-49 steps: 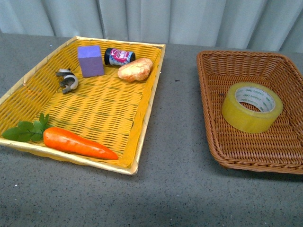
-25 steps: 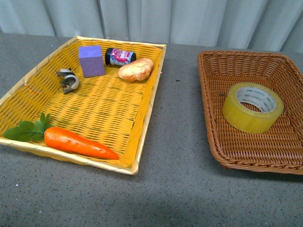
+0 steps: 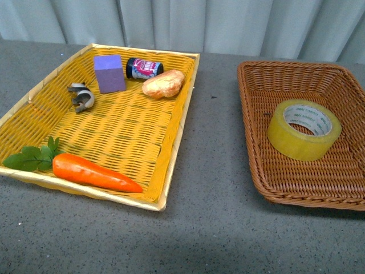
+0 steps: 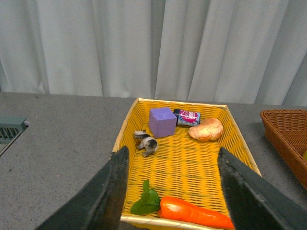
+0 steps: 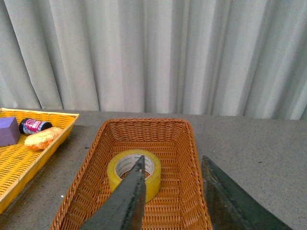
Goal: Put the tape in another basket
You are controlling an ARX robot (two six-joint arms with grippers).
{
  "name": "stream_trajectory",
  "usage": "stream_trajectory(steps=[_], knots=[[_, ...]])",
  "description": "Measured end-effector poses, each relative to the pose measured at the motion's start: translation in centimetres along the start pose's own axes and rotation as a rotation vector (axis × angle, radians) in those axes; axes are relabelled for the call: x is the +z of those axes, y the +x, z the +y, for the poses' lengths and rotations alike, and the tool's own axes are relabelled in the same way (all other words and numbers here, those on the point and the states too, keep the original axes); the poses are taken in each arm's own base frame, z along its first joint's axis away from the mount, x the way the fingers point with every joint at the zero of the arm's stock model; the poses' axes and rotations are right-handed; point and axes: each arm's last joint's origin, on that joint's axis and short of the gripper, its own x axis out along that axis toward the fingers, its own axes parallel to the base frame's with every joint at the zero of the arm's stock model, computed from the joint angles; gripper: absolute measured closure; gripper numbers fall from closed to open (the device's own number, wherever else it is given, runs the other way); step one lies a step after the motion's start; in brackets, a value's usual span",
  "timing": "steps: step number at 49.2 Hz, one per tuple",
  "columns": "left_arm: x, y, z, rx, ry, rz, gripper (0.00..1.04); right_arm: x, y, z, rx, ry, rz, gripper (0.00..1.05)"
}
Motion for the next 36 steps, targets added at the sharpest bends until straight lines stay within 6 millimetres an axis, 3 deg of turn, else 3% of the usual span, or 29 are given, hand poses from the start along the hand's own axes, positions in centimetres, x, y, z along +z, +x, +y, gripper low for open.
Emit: stream_trajectory(steps=[9, 13, 36], knots=[[0.0, 0.0, 0.0, 0.0, 0.0, 0.0, 0.06, 0.0, 0.0, 0.0, 0.0, 0.0, 0.0, 0.22], [0.0, 0.0, 0.0, 0.0, 0.0, 0.0, 0.07, 0.0, 0.0, 0.0, 0.0, 0.0, 0.0, 0.07], [0.0, 0.0, 0.0, 0.0, 0.0, 0.0, 0.06, 0.0, 0.0, 0.0, 0.0, 0.0, 0.0, 0.09]])
